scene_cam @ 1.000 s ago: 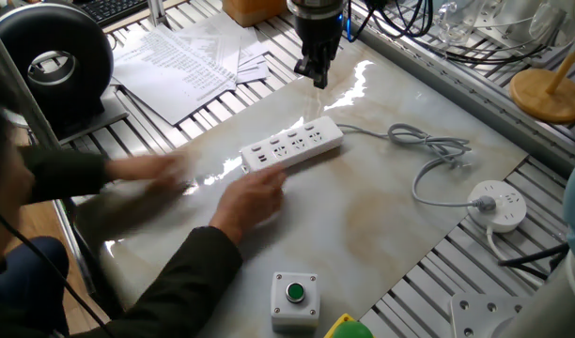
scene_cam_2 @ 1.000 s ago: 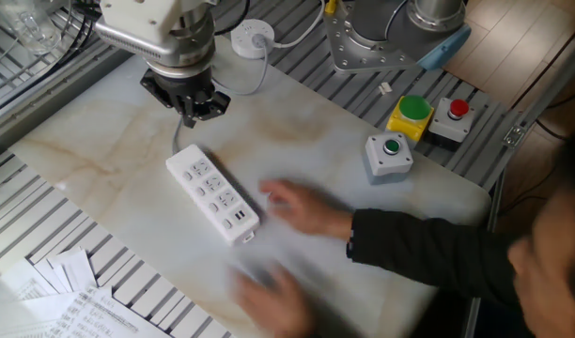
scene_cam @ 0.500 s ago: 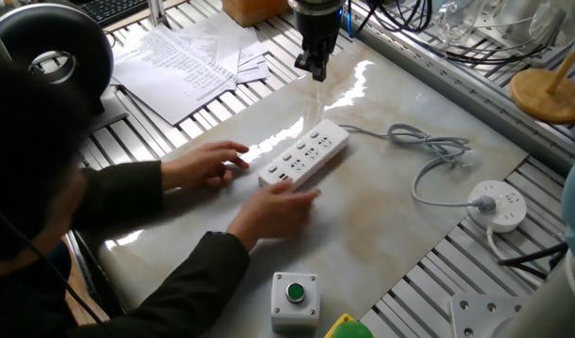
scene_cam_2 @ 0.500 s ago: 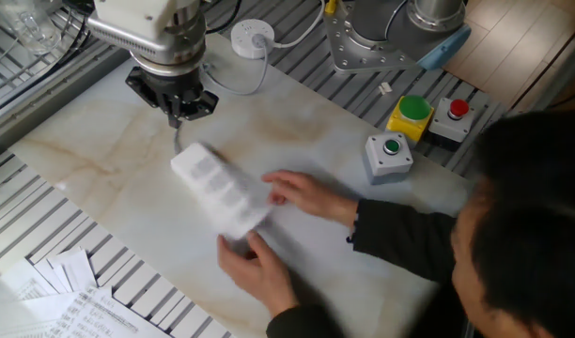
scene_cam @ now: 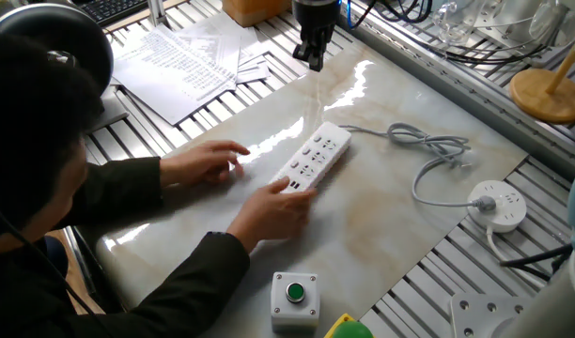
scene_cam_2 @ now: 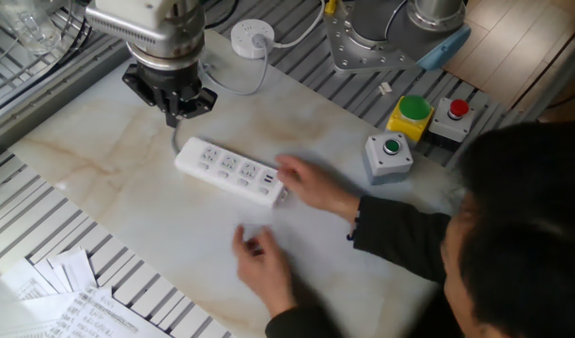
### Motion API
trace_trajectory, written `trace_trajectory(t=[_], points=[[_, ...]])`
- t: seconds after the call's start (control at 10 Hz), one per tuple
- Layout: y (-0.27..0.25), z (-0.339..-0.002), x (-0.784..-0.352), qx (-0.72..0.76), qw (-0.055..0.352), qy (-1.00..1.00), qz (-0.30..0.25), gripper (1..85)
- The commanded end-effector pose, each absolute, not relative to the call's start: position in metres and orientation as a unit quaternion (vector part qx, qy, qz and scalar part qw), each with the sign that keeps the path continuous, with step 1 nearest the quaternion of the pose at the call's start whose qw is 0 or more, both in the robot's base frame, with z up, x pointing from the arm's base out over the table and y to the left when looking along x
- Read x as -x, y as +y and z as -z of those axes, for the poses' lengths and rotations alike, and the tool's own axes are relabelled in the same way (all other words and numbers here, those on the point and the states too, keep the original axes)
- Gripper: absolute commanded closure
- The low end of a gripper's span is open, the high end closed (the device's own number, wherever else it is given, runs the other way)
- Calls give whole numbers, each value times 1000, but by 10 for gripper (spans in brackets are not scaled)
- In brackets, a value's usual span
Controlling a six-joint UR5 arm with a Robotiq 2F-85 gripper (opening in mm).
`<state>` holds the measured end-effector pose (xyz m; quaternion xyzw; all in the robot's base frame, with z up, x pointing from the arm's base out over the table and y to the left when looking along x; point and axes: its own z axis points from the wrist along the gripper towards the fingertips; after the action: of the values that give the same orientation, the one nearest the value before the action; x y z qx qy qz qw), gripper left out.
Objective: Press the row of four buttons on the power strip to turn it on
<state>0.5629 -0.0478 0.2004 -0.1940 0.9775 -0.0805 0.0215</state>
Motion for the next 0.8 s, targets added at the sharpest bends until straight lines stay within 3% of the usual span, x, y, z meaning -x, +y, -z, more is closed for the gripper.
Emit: trace_trajectory(t=[0.0, 0.2, 0.4, 0.7], points=[[-41, -204, -556, 206, 13, 976, 65, 847], [-31, -203, -560, 192, 25, 980, 47, 847], [-45, -205, -562, 196, 23, 978, 74, 847], [-38, -167, -561, 193, 23, 980, 37, 847]])
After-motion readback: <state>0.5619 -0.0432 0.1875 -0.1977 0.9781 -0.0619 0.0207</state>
